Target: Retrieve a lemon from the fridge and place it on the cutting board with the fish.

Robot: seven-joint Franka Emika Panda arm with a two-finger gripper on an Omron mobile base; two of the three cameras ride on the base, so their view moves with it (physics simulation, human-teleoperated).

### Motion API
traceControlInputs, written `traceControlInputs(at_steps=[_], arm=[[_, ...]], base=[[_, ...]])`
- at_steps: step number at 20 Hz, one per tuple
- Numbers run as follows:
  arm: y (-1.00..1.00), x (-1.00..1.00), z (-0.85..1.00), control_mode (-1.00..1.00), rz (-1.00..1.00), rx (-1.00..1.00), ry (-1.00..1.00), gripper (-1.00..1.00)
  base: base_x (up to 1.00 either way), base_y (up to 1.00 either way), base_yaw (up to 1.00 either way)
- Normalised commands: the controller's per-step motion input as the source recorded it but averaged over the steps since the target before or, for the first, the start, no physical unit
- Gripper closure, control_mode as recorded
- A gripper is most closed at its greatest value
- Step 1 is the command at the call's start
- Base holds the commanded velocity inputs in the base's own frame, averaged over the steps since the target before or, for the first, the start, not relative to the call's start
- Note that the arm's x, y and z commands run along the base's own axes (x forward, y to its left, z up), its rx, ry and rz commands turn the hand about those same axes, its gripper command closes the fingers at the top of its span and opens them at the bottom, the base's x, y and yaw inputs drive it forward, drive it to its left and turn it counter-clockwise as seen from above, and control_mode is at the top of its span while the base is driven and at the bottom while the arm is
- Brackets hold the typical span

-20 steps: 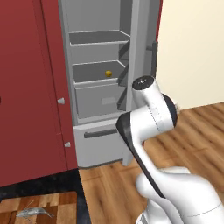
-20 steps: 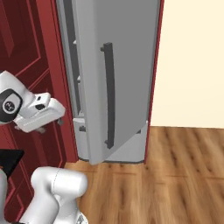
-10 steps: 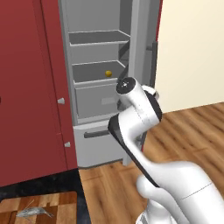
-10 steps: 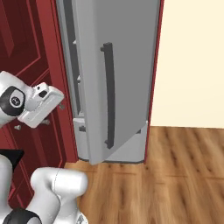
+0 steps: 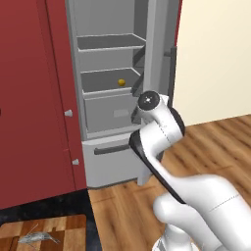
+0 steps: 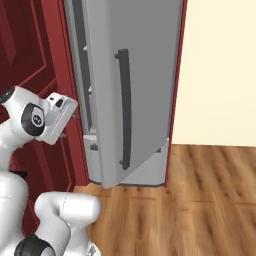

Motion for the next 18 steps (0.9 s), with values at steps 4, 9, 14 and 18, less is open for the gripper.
traceControlInputs(at_steps=[4, 9, 14, 18], arm=[[-0.03, 0.72, -0.05, -1.00, 0.19, 0.00, 0.02, -1.00], [0.23, 0.68, 0.00, -1.00, 0.11, -0.04, 0.02, -1.00], [0.30, 0.45, 0.00, -1.00, 0.03, -0.09, 0.08, -1.00], [0.00, 0.46, -0.03, -1.00, -0.21, -0.15, 0.21, -1.00]], base=[[0.00, 0.00, 0.00], [0.00, 0.00, 0.00], [0.00, 0.00, 0.00], [0.00, 0.00, 0.00]])
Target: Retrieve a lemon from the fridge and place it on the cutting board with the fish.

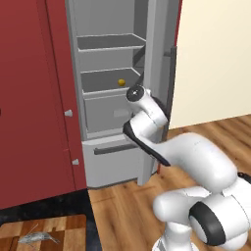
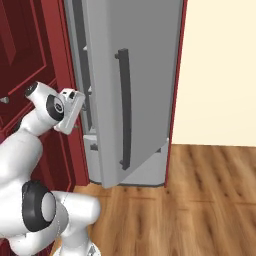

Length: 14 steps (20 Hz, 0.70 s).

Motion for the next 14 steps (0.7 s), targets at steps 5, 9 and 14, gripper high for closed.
traceControlInputs(at_steps=[5, 9, 14], arm=[[0.00, 0.56, -0.12, -1.00, -0.26, -0.19, 0.18, -1.00], [0.02, 0.59, -0.16, -1.00, -0.21, -0.15, 0.03, -1.00], [0.01, 0.44, -0.07, -1.00, -0.10, -0.09, 0.00, -1.00]], base=[[0.00, 0.00, 0.00], [0.00, 0.00, 0.00], [0.00, 0.00, 0.00]])
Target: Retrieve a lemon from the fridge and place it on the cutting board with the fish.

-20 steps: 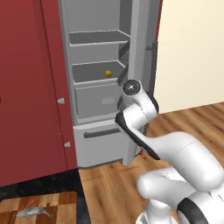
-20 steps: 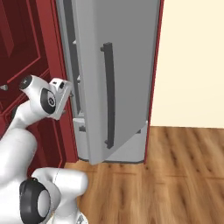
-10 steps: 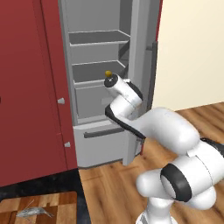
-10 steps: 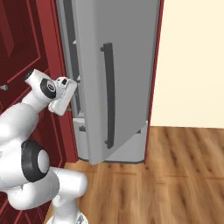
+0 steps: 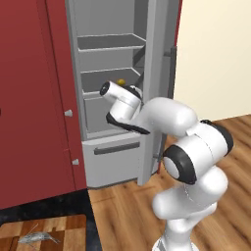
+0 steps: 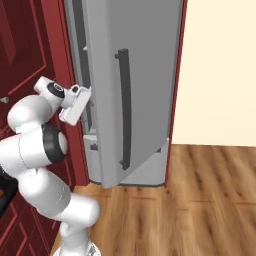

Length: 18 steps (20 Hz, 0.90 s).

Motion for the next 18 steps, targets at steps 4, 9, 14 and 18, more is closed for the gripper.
traceControlInputs(at_steps=[4, 9, 14, 18], arm=[[0.00, 0.39, -0.08, -1.00, -0.02, -0.04, 0.00, -1.00], [-0.09, 0.30, -0.12, -1.00, -0.01, -0.02, -0.03, -1.00], [-0.54, 0.04, -0.23, -1.00, -0.06, -0.01, 0.00, -1.00], [-0.87, -0.02, -0.14, -1.00, -0.07, 0.00, -0.02, -1.00]], base=[[0.00, 0.00, 0.00], [0.00, 0.00, 0.00], [0.00, 0.00, 0.00], [0.00, 0.00, 0.00]])
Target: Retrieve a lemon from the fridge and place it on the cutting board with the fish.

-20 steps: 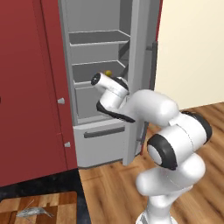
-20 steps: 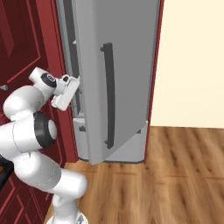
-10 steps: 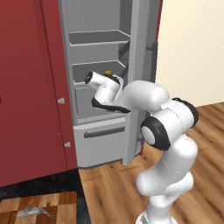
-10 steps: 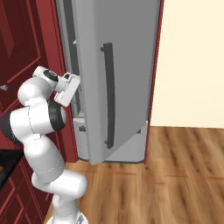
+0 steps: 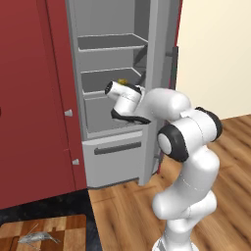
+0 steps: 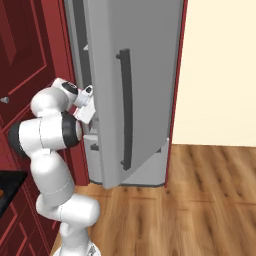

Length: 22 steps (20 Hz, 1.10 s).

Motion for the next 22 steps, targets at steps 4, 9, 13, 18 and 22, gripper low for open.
traceControlInputs(at_steps=[4, 9, 13, 18, 22], arm=[[-1.00, -0.21, -0.02, -1.00, -0.05, 0.00, -0.04, -1.00], [-1.00, -0.48, 0.00, -1.00, -0.04, 0.00, -0.03, -1.00], [-1.00, -0.73, 0.12, -1.00, -0.07, 0.00, -0.10, -1.00], [-1.00, -0.60, 0.27, -1.00, -0.10, 0.00, -0.12, -1.00], [-1.00, -0.26, 0.23, -1.00, -0.14, 0.00, -0.04, -1.00]], base=[[0.00, 0.00, 0.00], [0.00, 0.00, 0.00], [0.00, 0.00, 0.00], [0.00, 0.00, 0.00], [0.00, 0.00, 0.00]])
